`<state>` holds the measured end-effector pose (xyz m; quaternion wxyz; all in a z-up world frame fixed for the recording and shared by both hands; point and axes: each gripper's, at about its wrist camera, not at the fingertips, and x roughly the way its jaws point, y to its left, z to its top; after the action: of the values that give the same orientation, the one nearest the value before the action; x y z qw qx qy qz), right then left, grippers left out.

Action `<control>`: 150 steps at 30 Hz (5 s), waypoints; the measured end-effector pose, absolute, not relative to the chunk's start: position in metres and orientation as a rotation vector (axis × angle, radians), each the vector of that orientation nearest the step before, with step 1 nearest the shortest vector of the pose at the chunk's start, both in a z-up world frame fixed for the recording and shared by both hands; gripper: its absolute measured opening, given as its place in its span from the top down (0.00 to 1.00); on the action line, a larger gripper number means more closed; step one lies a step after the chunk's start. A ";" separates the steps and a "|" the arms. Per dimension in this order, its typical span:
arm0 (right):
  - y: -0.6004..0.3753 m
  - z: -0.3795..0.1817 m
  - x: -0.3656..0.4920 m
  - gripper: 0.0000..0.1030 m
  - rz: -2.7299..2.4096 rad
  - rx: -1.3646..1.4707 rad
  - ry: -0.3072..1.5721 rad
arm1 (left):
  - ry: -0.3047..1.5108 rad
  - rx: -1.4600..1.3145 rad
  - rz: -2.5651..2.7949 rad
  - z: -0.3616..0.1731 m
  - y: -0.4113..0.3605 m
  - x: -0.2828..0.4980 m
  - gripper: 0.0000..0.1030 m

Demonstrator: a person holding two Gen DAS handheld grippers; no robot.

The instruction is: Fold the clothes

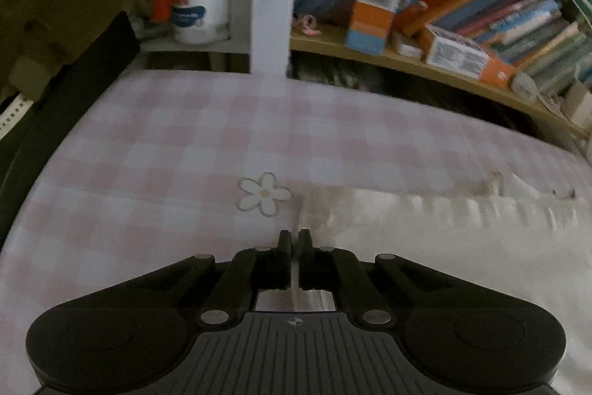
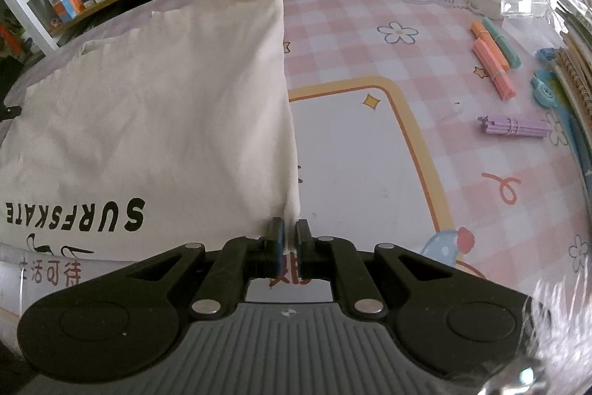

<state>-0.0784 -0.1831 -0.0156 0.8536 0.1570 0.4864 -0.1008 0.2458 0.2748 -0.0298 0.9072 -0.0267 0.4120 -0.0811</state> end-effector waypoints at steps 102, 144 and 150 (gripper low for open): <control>0.223 -0.018 0.026 0.55 0.562 -0.449 0.935 | 1.123 -0.605 -0.325 -0.036 0.389 0.055 0.18; 0.074 0.034 0.021 0.34 0.110 0.072 0.939 | 1.229 -1.135 -0.443 -0.097 0.349 0.098 0.69; 0.058 0.046 0.067 0.22 0.016 0.031 0.974 | 1.132 -1.030 -0.475 -0.072 0.342 0.088 0.91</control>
<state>0.0674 0.0576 0.0460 0.8835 0.0151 0.4681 0.0079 0.0880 0.3423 -0.0717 0.6958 -0.4617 0.5073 -0.2128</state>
